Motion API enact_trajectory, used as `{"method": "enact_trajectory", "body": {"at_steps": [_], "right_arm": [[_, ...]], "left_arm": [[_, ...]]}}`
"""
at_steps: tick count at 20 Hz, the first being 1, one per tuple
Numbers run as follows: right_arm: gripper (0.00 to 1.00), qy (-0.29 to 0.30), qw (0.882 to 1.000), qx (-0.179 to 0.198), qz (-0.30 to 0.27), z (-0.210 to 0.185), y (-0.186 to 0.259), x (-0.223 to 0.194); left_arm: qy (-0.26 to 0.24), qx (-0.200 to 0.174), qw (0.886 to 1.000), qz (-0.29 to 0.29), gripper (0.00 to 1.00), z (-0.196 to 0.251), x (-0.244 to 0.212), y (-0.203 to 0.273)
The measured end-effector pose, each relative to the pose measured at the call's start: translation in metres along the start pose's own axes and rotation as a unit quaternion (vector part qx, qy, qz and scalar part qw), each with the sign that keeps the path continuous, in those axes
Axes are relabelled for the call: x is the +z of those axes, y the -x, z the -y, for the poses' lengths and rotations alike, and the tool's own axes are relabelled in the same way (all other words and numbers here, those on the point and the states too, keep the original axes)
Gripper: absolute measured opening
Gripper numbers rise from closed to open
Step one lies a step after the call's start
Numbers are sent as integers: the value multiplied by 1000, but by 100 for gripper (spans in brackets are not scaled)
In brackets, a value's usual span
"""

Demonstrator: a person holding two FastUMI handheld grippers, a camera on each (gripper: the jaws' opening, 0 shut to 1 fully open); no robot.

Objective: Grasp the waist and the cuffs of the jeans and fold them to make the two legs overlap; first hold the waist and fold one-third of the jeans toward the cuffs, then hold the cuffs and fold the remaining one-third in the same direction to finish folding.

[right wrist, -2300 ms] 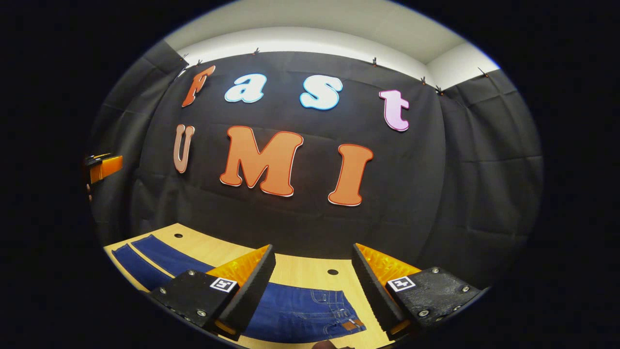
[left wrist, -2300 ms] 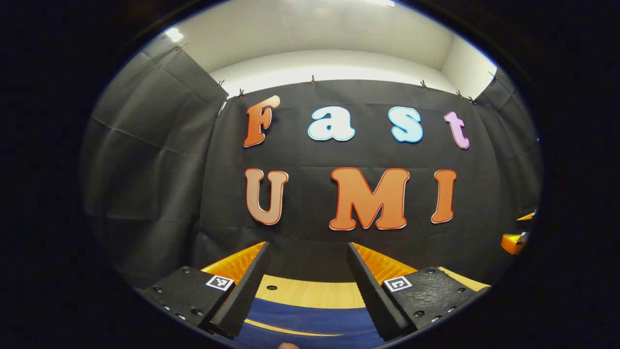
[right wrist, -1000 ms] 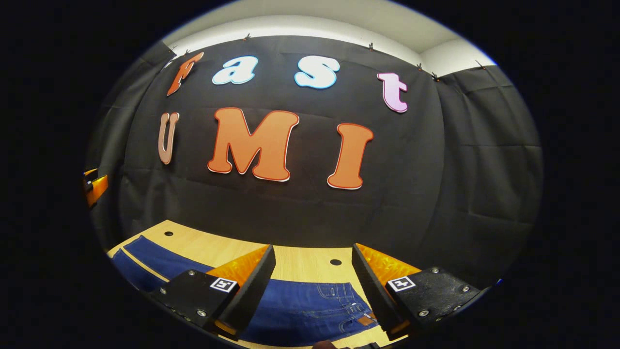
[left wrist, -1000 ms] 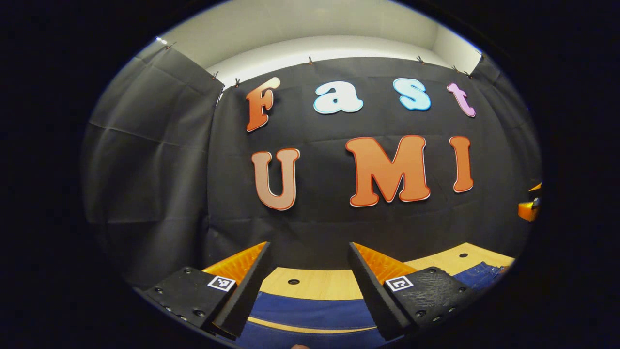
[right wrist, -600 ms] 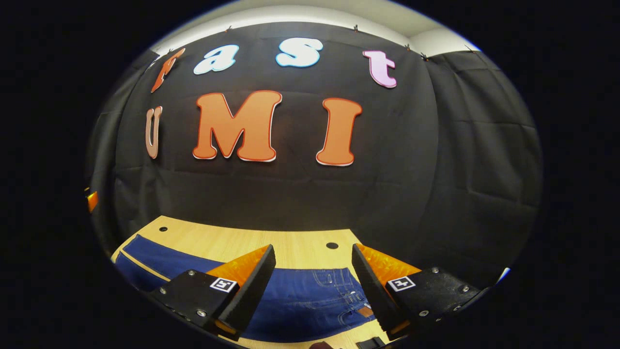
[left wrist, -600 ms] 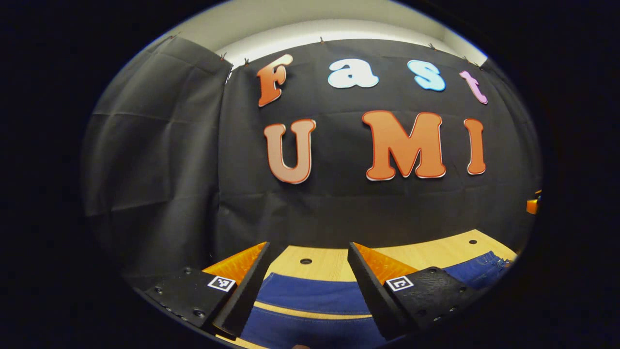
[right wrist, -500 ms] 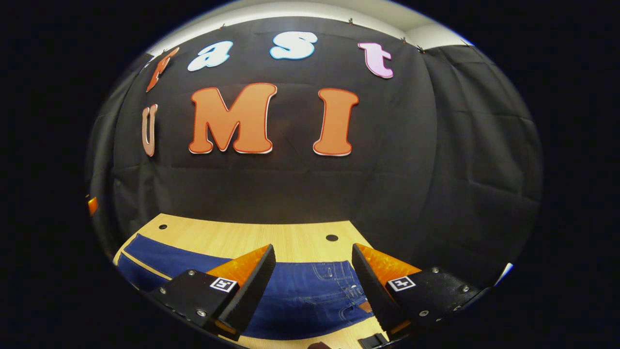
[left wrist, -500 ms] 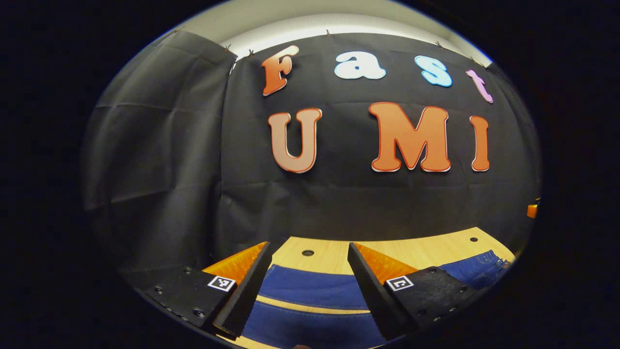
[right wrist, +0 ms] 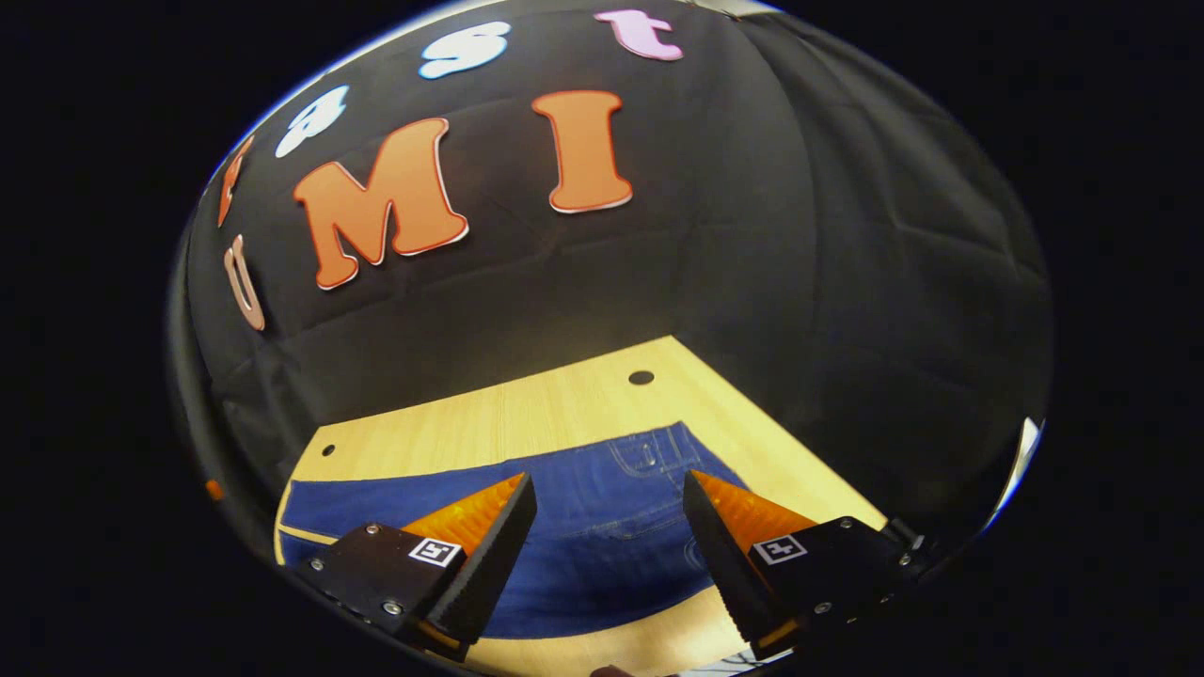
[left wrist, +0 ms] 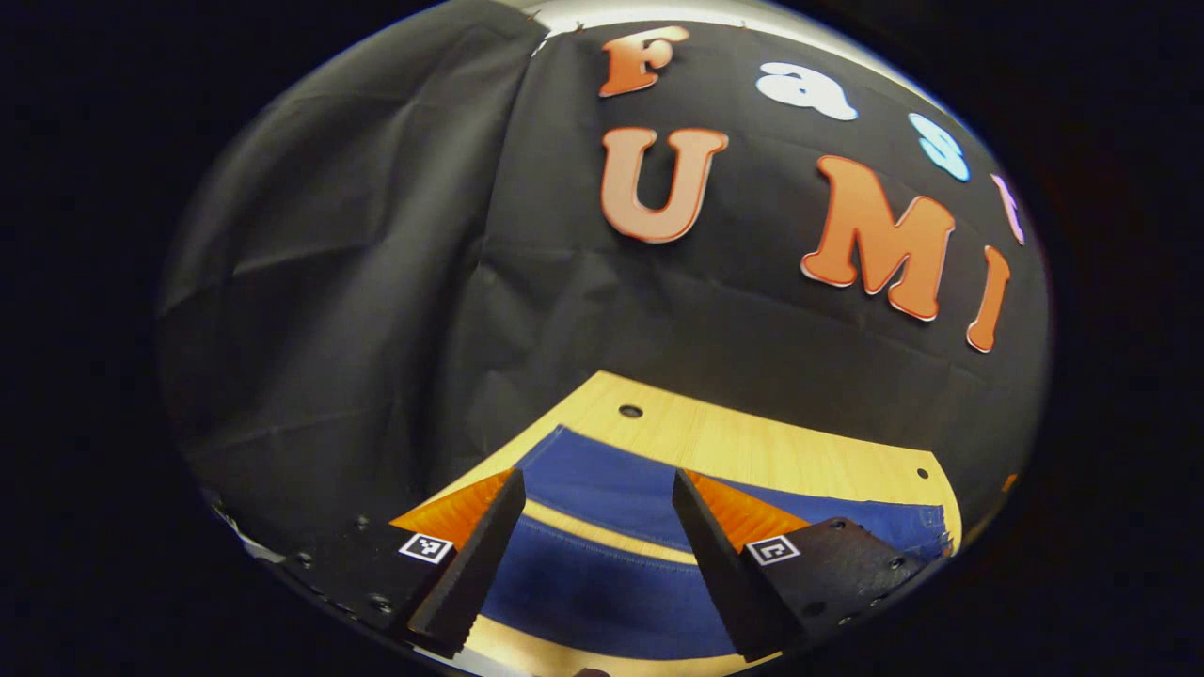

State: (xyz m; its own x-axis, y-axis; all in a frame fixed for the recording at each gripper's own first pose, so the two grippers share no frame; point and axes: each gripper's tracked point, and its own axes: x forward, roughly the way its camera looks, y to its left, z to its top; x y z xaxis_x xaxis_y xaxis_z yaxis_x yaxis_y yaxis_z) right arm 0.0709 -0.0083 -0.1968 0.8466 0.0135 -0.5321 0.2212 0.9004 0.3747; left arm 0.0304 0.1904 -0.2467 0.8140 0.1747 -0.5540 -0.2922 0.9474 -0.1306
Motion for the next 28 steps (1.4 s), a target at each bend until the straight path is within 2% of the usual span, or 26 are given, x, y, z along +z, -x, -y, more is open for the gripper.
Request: {"method": "enact_trajectory", "body": {"at_steps": [2, 3, 5, 8, 10, 11, 23, 28], "right_arm": [[100, -33, 999, -6, -31, 12, -6, -17], [97, -49, 998, -5, -45, 14, -9, -23], [97, -74, 995, -7, -66, 21, -14, -34], [97, -115, 988, -7, -100, 32, -20, -49], [98, -148, 982, -7, -120, 39, -28, -59], [97, -160, 979, -9, -127, 42, -28, -63], [98, -219, 954, -28, -202, 58, -51, -115], [98, -248, 945, -23, -213, 65, -60, -121]], "left_arm": [[41, 5, 999, -30, 97, -15, -16, -3], [63, 11, 997, -44, 98, -24, -27, -6], [111, 23, 991, -71, 97, -43, -42, -11], [187, 39, 976, -106, 98, -75, -67, -14], [233, 47, 962, -138, 95, -87, -92, -16], [248, 54, 956, -150, 98, -95, -102, -19], [348, 100, 902, -235, 98, -151, -167, -22], [386, 97, 884, -244, 98, -164, -184, -31]]}}
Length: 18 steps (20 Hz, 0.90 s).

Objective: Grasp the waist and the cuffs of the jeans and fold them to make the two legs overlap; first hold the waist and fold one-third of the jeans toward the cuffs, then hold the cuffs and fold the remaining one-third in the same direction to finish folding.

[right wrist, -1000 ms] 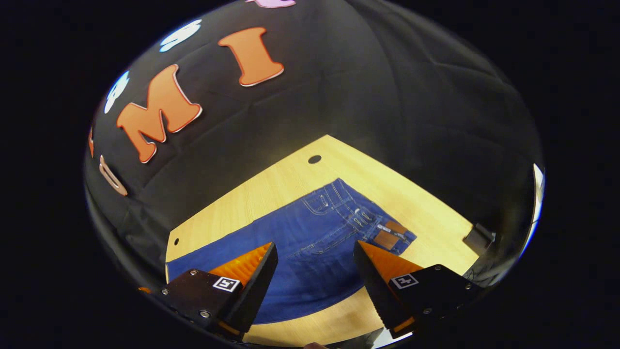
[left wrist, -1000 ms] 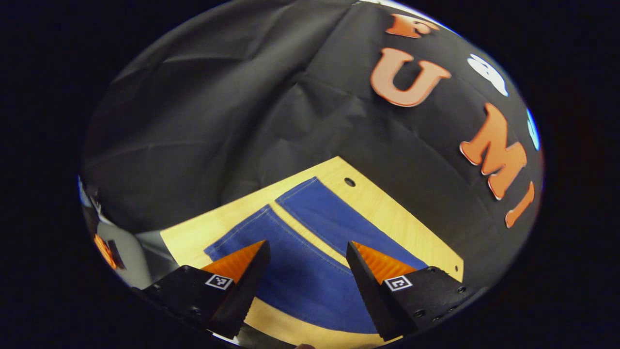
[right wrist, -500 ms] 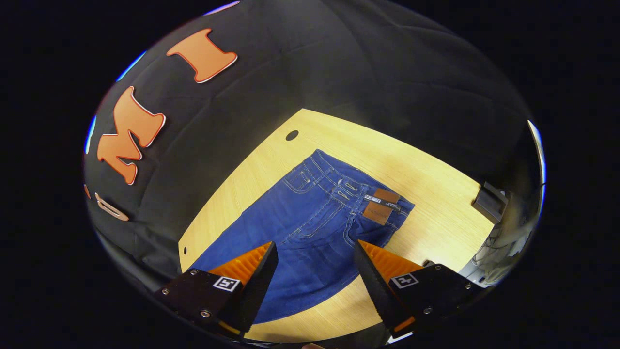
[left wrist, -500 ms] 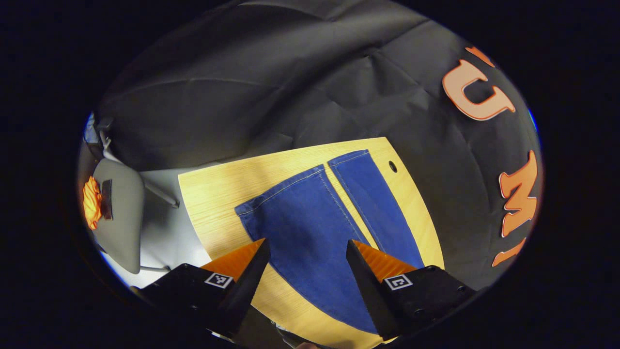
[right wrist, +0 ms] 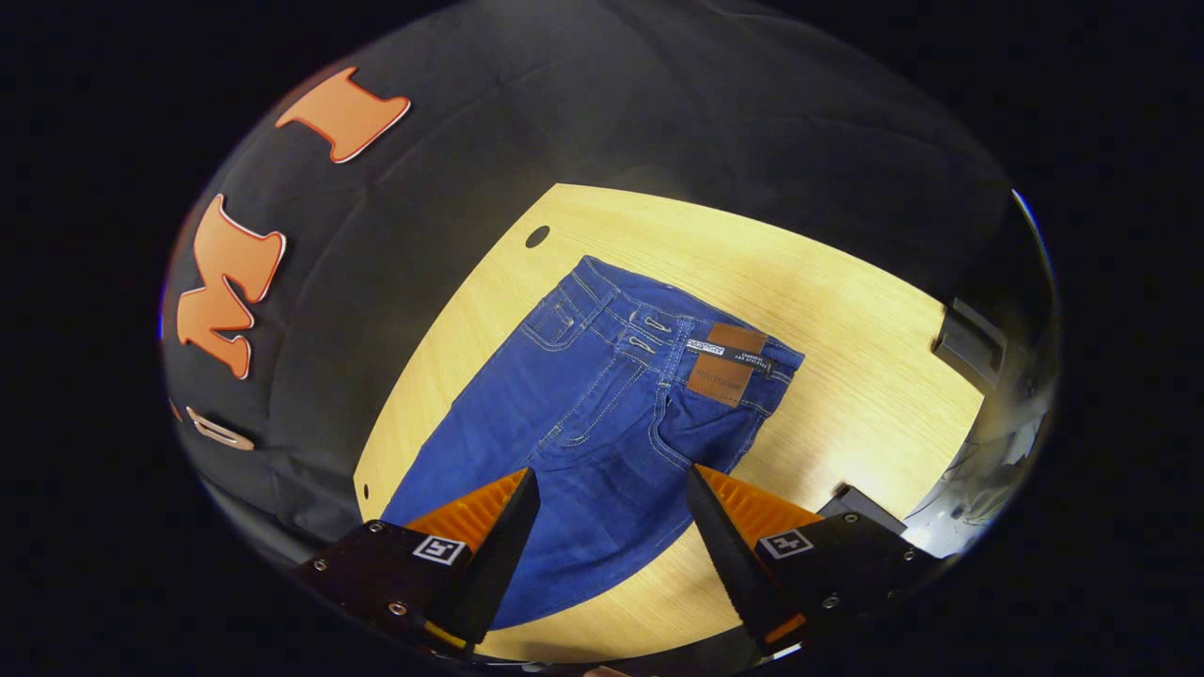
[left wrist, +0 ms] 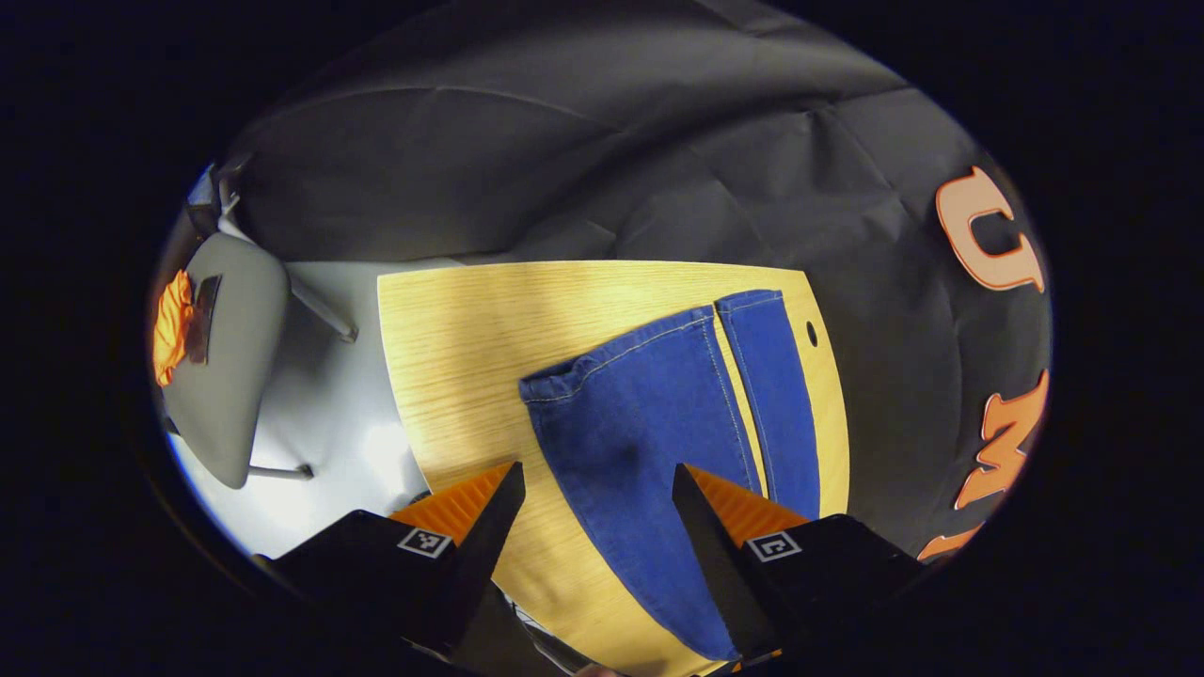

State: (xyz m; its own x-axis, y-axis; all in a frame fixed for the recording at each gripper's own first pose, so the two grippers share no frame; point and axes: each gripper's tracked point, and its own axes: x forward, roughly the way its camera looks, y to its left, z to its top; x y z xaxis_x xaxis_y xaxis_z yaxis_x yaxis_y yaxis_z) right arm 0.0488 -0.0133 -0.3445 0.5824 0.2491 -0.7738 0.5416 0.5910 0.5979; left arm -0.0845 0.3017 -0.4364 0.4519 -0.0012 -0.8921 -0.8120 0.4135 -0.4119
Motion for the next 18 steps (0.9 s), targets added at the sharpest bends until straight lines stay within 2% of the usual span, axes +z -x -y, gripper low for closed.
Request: {"method": "enact_trajectory", "body": {"at_steps": [7, 13, 18], "right_arm": [[98, -78, 997, -9, -16, 35, -9, 4], [98, -134, 990, -16, -45, 59, -34, -10], [94, -199, 978, 39, -37, 42, -57, -2]], "left_arm": [[35, -19, 999, 12, 95, 3, 16, -5], [26, -17, 999, 9, 94, 9, 19, -9], [19, -35, 999, 4, 92, 20, 24, -18]]}}
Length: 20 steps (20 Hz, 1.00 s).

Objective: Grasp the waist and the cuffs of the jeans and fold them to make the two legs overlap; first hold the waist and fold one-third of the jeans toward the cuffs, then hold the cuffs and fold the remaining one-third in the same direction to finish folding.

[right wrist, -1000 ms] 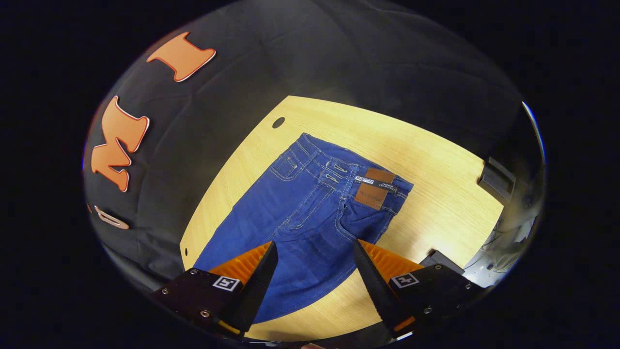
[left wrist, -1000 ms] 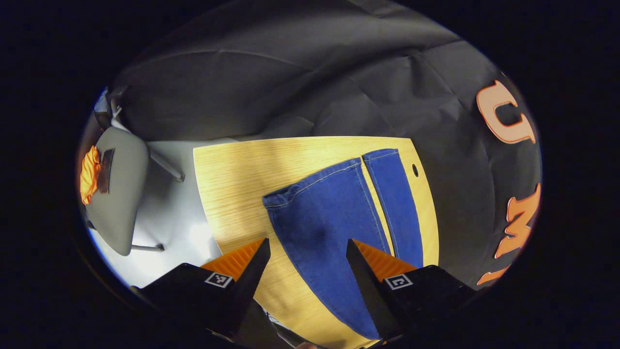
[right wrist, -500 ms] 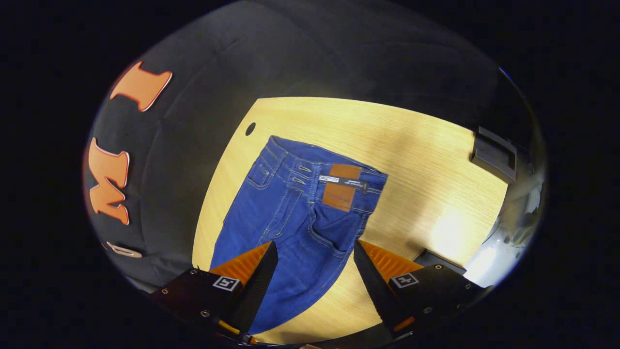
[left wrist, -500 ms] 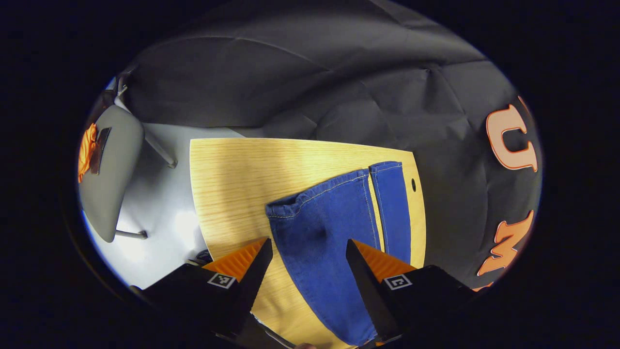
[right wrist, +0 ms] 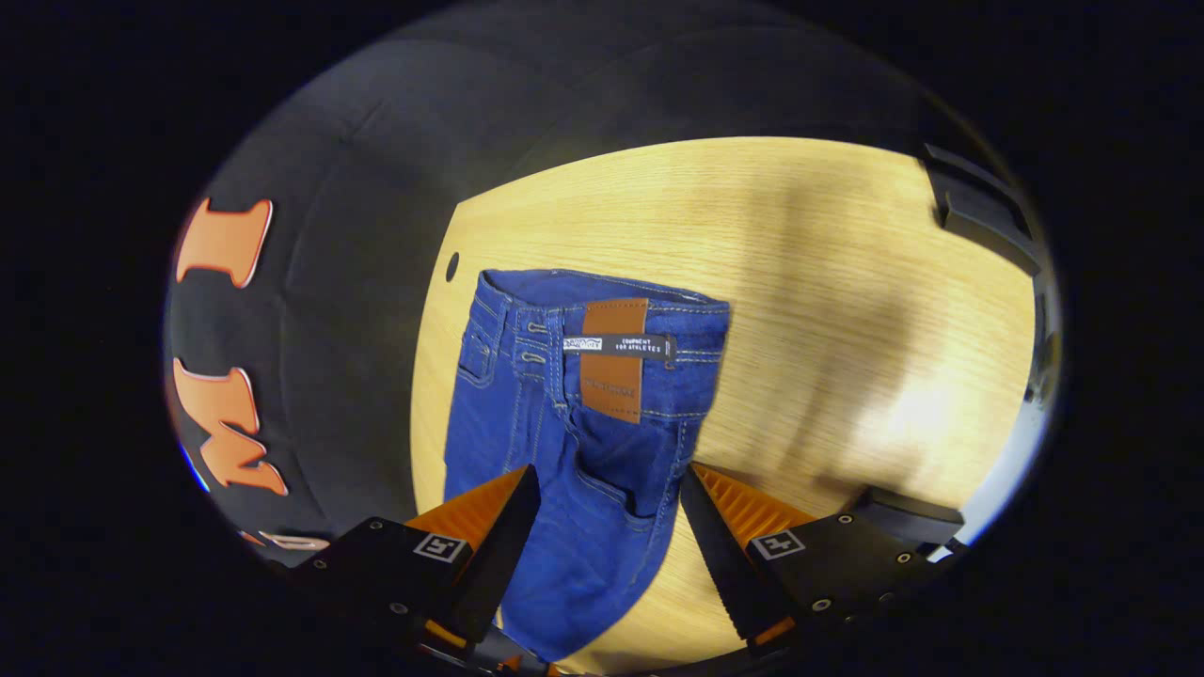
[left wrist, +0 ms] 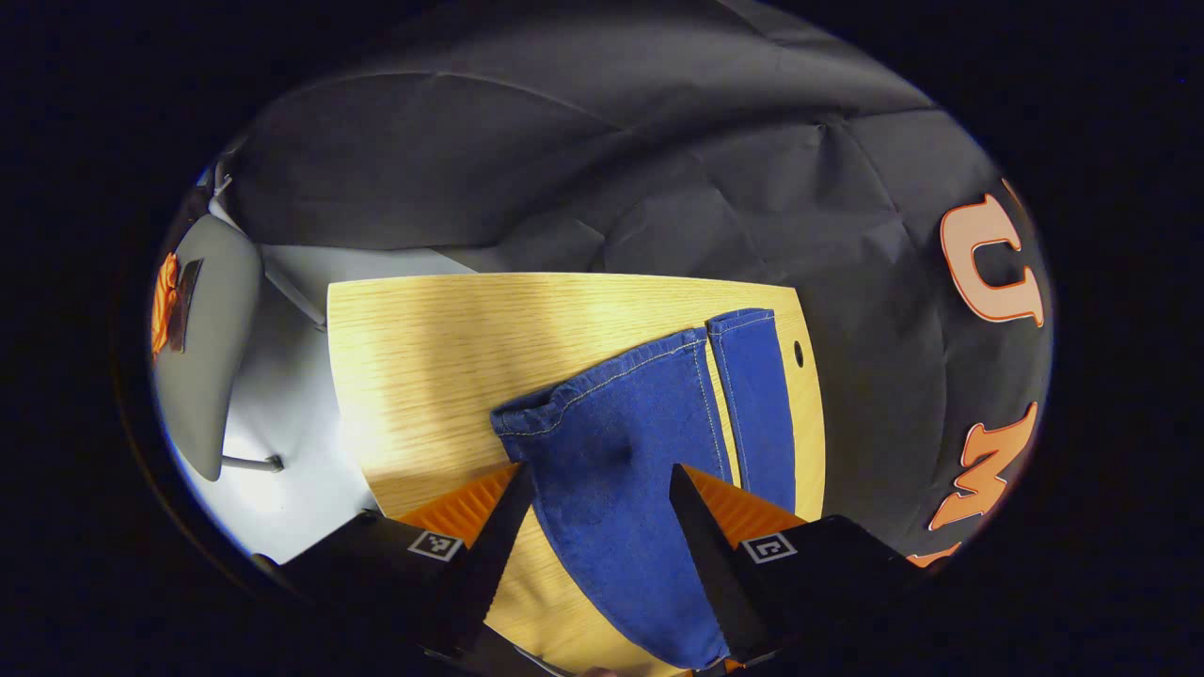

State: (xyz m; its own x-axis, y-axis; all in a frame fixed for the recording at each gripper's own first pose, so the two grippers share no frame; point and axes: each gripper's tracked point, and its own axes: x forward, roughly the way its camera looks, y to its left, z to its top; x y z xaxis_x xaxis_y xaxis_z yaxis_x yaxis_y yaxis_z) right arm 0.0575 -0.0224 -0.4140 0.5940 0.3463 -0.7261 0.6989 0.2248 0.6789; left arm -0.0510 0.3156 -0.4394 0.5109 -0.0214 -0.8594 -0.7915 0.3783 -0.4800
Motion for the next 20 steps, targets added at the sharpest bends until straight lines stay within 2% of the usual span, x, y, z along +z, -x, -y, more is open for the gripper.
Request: {"method": "enact_trajectory", "body": {"at_steps": [3, 5, 7, 8, 9, 10, 11, 12, 13, 14, 17, 19, 20], "right_arm": [[86, 5, 1000, 5, -5, -4, -9, -5], [76, 7, 1000, -6, -9, 0, -13, -6], [53, 1, 1000, -10, -14, 3, -17, -8], [49, 0, 1000, -8, -19, 2, -14, -7], [49, -6, 1000, -18, -16, 7, -12, -3], [43, -12, 1000, -19, -16, 3, -8, -5], [38, -7, 1000, -22, -16, 5, -17, -5], [39, 2, 999, -47, -16, 14, -10, -7], [39, -22, 998, -54, -9, 13, 0, 1], [15, -27, 998, -55, -8, 9, -18, -2], [17, -13, 998, -54, -5, 10, -19, -4], [17, -28, 998, -48, -5, 9, -25, -3], [8, -34, 999, -42, -4, 5, -18, -3]], "left_arm": [[2, -22, 1000, 3, 89, 6, 3, -11], [11, -35, 999, 8, 88, 12, 6, -15], [23, -45, 999, 13, 83, 17, 7, -22], [27, -50, 998, 15, 81, 20, 8, -22], [34, -52, 998, 16, 78, 16, 9, -22], [41, -50, 998, 14, 76, 14, 10, -25], [44, -47, 998, 11, 65, 10, 10, -28], [50, -46, 998, 9, 54, 9, 9, -29], [54, -44, 998, 5, 43, 9, 8, -33], [57, -39, 998, 4, 37, 6, 8, -36], [68, -44, 997, -3, 6, 2, 3, -29], [57, -33, 998, 1, 1, 3, 7, -35], [49, -35, 998, 3, 2, 4, 8, -32]]}}
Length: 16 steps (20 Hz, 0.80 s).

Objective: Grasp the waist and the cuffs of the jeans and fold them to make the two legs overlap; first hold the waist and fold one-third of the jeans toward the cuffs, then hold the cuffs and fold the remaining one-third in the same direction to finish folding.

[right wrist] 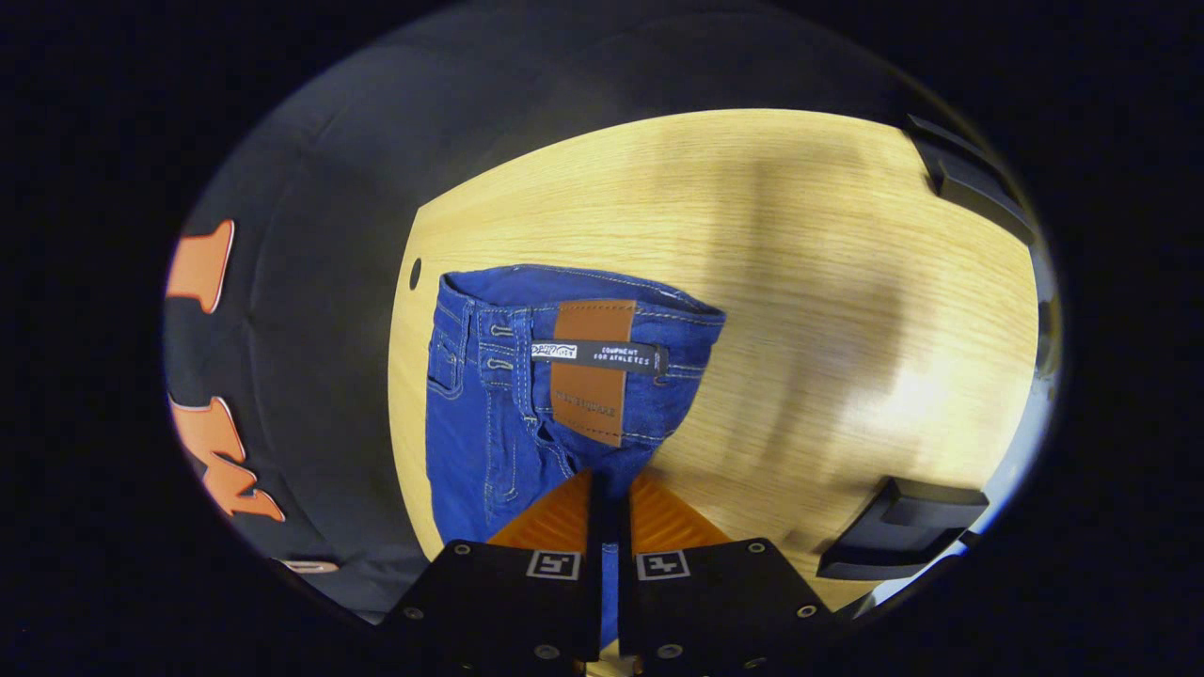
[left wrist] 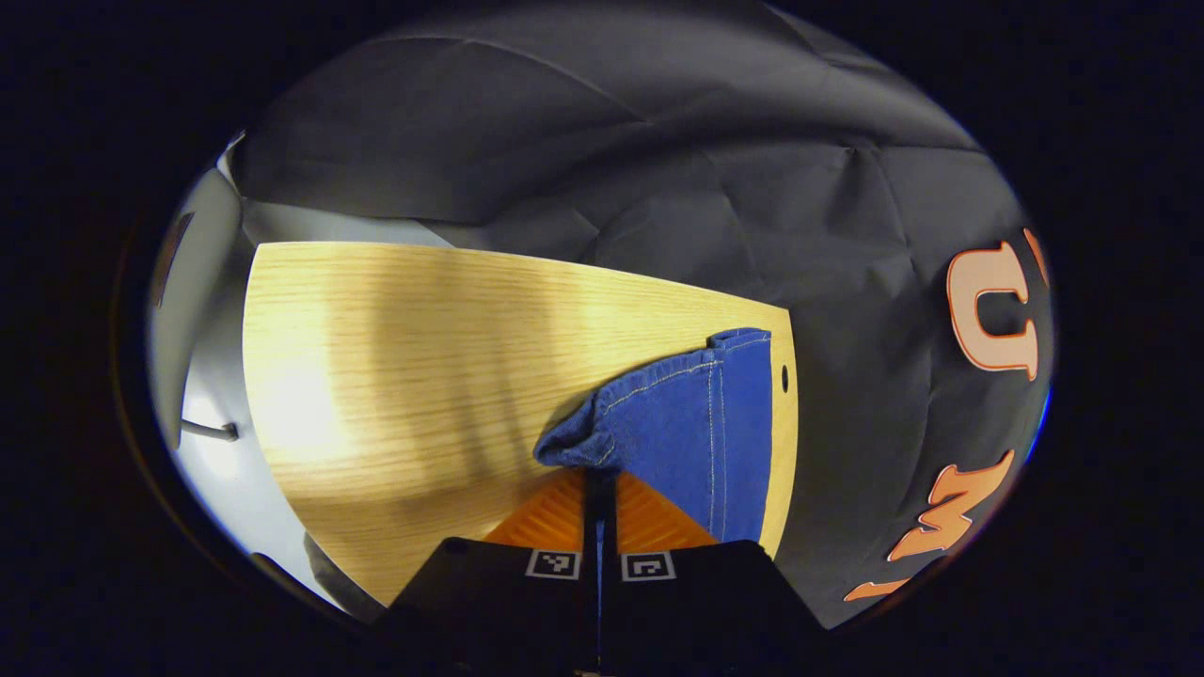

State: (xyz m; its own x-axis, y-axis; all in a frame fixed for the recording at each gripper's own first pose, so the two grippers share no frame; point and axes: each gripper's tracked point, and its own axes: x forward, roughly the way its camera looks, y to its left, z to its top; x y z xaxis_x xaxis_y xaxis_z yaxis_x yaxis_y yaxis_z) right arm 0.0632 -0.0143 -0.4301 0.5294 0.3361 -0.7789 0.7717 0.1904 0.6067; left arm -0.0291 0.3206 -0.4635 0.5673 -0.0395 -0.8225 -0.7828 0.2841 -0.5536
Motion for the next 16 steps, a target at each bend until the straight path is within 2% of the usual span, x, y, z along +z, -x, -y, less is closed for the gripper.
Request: {"method": "enact_trajectory", "body": {"at_steps": [5, 10, 13, 16], "right_arm": [[8, 36, 999, 13, 10, -5, 16, 3], [7, 31, 999, 27, 13, -28, 32, 4], [7, 6, 999, 31, 14, -35, 41, 5], [7, 9, 1000, 20, 21, -44, 45, 4]], "left_arm": [[-33, -12, 999, 15, 1, 23, 9, 23], [-47, -20, 998, 32, 1, 56, 15, 35], [-46, -23, 998, 30, 1, 75, 19, 37], [-70, -26, 997, 15, 1, 88, 23, 32]]}}
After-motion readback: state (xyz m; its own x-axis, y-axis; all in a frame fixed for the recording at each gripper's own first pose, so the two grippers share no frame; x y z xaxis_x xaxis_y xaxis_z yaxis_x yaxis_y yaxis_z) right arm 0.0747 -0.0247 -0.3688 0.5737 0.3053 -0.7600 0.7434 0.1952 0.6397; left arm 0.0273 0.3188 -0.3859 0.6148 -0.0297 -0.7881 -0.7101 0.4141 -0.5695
